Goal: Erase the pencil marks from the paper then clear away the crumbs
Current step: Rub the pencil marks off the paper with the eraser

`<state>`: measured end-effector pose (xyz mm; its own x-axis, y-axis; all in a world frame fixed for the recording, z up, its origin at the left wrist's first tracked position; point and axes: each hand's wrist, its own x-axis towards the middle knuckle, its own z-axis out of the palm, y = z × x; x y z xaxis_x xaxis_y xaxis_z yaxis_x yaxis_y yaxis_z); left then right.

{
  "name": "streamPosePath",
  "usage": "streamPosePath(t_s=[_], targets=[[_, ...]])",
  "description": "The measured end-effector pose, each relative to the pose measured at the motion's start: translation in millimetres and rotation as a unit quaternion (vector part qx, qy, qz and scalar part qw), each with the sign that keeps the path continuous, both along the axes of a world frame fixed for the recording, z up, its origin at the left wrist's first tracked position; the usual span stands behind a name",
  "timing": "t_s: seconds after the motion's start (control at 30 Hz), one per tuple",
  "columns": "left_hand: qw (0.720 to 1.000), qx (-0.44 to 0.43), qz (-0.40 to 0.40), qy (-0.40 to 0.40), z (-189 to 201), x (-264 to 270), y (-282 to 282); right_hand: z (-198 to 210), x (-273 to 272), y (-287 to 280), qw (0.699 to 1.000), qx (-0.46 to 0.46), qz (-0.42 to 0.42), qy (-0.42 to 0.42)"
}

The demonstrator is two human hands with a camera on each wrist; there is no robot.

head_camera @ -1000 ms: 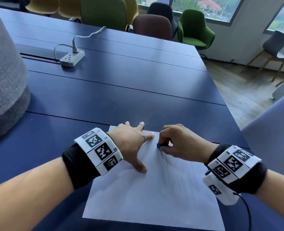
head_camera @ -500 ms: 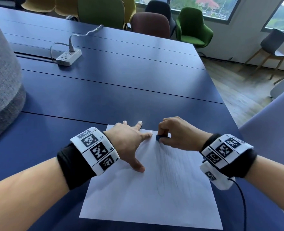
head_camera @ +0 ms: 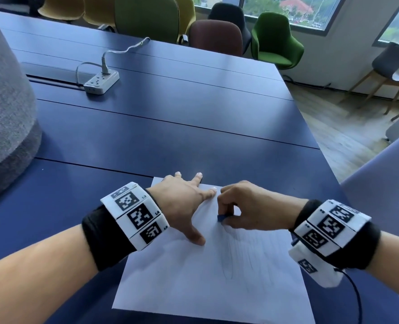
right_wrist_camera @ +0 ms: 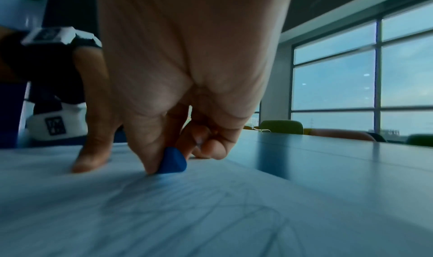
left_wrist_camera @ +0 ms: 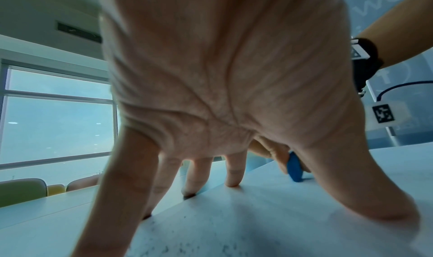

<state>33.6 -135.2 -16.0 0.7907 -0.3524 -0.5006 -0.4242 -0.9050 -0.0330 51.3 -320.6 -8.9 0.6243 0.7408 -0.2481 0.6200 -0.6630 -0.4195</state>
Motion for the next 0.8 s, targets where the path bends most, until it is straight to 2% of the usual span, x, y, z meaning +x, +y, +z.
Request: streamPosePath(t_s=[0.17,0.33,0.5,0.63,0.7,0.8], targets=[[1.0,-0.001,-0.001,-0.005,0.4,-0.3,-0.3,-2.6,21.5,-2.7,0.996,0.008,-0.056,-0.072],[1.0,0.004,0.003,0.003,0.7,-0.1,0.3,0.1,-4.2,-0.8,1.0,-0.002,0.02,0.023],[1.0,0.009,0.004,0.0,0.6,0.3,-1.2,-6.4,13.8,-5.4,0.998,0.024,-0.046,-0.048],[1.0,0.014,0.002,0.004,2.4,-0.5,-1.9,-7.2,-14.5,-4.2,1.0,0.006,0.025,0.016],[1.0,0.015,0.001,0.002,2.5,-0.7,-2.0,-6.6,-8.0,-5.1,1.0,0.017,0.001,0.013],[1.0,0.014,0.003,0.005,2.4,-0.9,-1.3,-9.7,6.0,-9.4,0.996,0.053,-0.058,-0.042]])
